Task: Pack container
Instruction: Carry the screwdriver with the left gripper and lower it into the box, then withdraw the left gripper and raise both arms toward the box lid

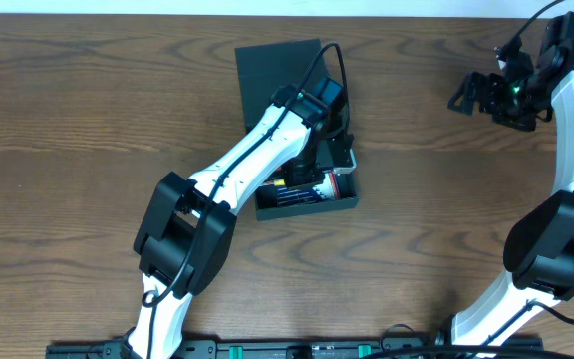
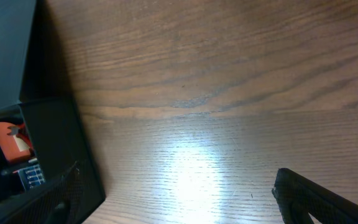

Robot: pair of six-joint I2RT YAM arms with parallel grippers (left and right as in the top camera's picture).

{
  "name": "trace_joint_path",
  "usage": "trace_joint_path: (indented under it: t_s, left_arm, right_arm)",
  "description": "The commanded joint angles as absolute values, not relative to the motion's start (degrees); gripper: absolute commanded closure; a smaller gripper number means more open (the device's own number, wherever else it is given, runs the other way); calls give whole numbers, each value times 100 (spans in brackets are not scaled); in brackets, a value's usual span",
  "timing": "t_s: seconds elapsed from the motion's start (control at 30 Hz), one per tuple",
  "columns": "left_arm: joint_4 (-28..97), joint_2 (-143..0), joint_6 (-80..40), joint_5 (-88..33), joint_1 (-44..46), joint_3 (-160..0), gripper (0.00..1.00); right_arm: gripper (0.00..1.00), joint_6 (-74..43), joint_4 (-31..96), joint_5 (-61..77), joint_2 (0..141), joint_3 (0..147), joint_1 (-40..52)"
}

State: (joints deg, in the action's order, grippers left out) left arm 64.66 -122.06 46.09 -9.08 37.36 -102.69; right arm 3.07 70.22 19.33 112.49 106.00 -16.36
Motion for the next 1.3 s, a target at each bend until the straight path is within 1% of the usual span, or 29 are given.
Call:
trace_joint_path:
  t_s: [0.0,0.07,0.2,0.63,0.7,0.73,0.77,0.9,1.03,1.13,1.27]
  left_arm:
    - [6407,-12248,4508,-1041,3758,-10250,83]
    - [6375,-12248,4508,-1050,3787,-10250,83]
    - [6355,-12248,4508,-1048,3865,-10250,93]
    - [6069,-12250,4506,-1048,4154,-10250,93]
    - [6066,-12250,4493,-1046,4143,-10250,83]
    - [6051,-12250,4447,-1044,4134,-10250,74]
    - [6023,-12250,4383,-1044,4132,-10250,70]
    - [5948,-12248,4088,-917,4088,-10250,64]
    - [5999,-12145,3555,-388,4071,-10291,63]
    - [6274,-11867,3472,67,4045,-10534,63]
    - [6361,-11159,2521,285,3789,-10982,64]
  right_arm:
    - [1,215,7028,1994,11290,10586,-1610]
    - [1,215,7028,1994,11290,10586,-1610]
    - [0,215,7028,1994,11290,10586,-1610]
    - [1,217,7030,1994,11290,10586,-1610]
    - [1,217,7032,1994,11290,10586,-1610]
    - [1,217,7035,1994,11290,10586,-1610]
    - [1,217,7043,1994,11290,10586,-1610]
    - [1,217,7098,1994,11290,10586,-1610]
    - [1,217,7116,1992,11290,10586,-1610]
    - [1,215,7116,1994,11290,10586,-1610]
    - [1,213,6967,1997,11290,10586,-1610]
